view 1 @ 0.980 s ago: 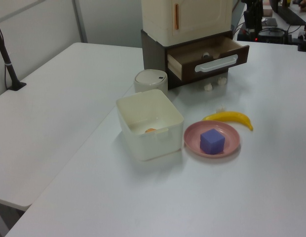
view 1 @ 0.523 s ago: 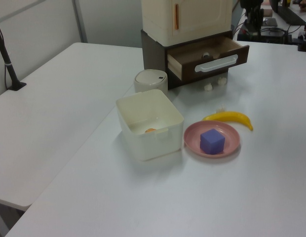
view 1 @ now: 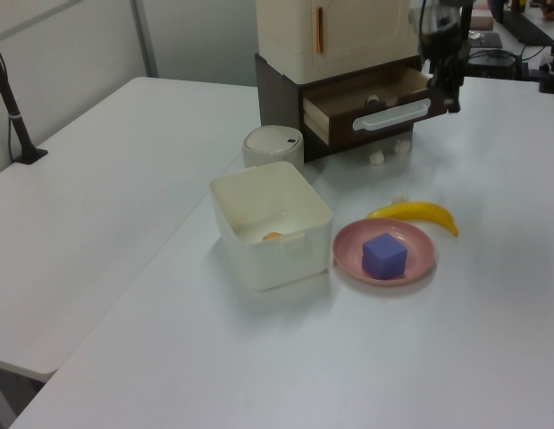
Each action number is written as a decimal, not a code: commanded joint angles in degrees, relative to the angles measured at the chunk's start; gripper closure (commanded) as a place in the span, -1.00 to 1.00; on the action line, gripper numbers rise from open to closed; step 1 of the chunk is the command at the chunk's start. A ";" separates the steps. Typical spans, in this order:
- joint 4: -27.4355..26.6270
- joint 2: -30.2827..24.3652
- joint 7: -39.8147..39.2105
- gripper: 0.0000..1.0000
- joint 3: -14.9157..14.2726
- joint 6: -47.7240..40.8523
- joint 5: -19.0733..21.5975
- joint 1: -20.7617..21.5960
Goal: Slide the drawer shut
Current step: 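Move the gripper to the open drawer's front face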
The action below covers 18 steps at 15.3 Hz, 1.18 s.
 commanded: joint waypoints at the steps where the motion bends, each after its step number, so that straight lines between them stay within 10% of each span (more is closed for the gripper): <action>1: -0.76 3.65 3.80 1.00 -0.26 5.42 -0.14 0.41; 18: -1.11 12.18 12.23 1.00 -5.44 34.15 -0.67 -3.81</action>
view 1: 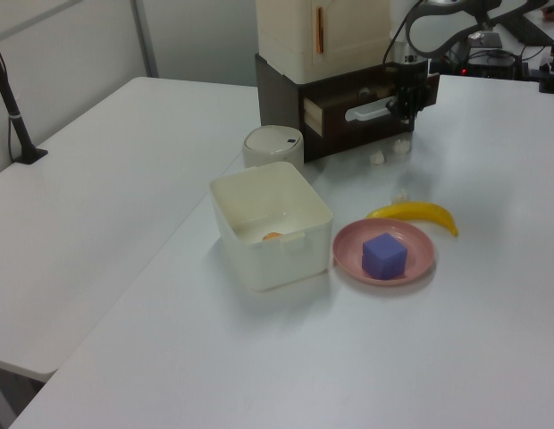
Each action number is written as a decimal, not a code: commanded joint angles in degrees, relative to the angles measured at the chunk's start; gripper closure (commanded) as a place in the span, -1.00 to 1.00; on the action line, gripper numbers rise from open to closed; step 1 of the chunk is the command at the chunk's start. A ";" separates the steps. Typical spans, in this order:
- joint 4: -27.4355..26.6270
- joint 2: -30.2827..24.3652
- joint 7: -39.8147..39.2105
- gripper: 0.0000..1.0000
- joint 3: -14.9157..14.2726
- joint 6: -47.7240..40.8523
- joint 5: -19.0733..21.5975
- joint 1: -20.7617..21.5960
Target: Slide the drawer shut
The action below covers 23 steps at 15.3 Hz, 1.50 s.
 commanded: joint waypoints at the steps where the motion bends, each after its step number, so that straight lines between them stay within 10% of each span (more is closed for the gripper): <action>1: -1.31 1.14 3.62 1.00 -1.02 8.47 -0.79 -0.48; 15: -0.96 3.52 11.98 1.00 -6.82 22.29 -5.09 -0.75; 23: 0.52 -5.00 0.13 1.00 -5.68 0.18 -5.45 2.41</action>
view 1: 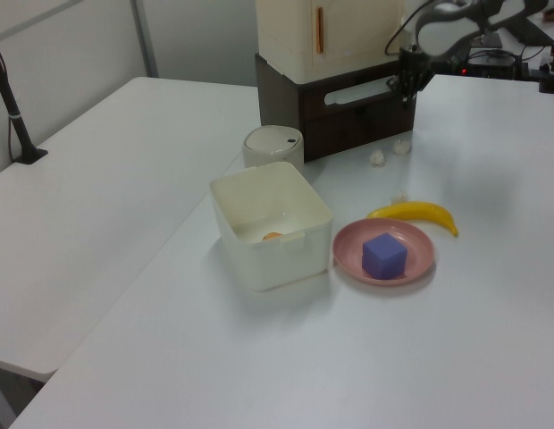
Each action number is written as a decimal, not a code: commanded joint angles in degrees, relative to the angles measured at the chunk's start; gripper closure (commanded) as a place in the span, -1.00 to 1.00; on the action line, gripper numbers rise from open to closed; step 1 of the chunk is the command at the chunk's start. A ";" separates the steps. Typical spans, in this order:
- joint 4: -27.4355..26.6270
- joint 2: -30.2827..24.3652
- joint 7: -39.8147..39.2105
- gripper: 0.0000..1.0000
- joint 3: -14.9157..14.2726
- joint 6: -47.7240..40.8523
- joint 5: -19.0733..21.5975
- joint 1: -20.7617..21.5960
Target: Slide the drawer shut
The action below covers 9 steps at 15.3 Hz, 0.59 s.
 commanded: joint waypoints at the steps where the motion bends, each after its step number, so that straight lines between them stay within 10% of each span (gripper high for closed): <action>1: 1.69 -5.82 -6.44 1.00 0.52 -13.07 -0.38 2.67; 9: 7.85 -16.17 -14.97 1.00 4.12 -33.04 9.00 2.14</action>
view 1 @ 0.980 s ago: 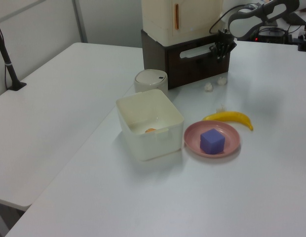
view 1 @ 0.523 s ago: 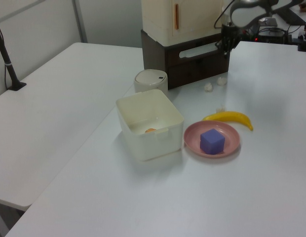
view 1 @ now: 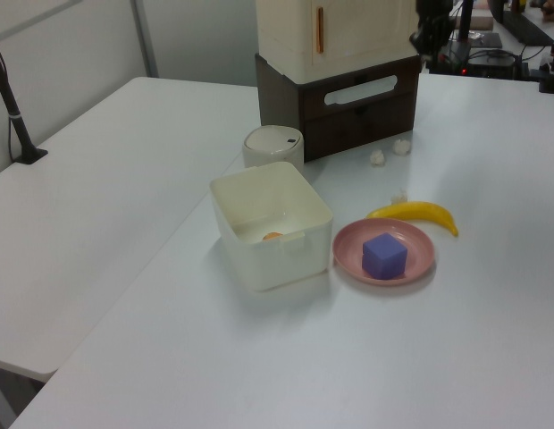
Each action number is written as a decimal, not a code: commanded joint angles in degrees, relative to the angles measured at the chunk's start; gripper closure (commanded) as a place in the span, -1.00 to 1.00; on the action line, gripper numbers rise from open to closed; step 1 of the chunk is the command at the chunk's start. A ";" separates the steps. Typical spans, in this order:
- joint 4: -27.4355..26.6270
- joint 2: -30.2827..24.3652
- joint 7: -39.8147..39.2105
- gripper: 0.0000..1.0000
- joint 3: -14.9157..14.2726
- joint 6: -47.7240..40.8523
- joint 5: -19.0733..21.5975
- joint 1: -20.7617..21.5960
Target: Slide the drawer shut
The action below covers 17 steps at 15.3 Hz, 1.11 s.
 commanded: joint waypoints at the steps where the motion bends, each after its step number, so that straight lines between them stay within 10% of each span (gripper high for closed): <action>1: 0.38 -5.12 -2.88 1.00 0.47 -5.62 5.79 -0.17; 8: 6.01 -4.69 -5.18 1.00 6.70 -8.80 6.33 -0.17; 9: 6.01 -4.69 -4.82 0.69 6.71 -8.89 6.33 -0.26; 10: 6.01 -4.69 -2.82 -0.40 6.19 -9.32 7.11 -0.43; 11: 6.01 -4.69 -1.23 -0.99 6.10 -9.33 7.20 -0.35; 17: 5.93 -4.60 -1.48 -1.00 6.54 -8.71 6.42 -0.08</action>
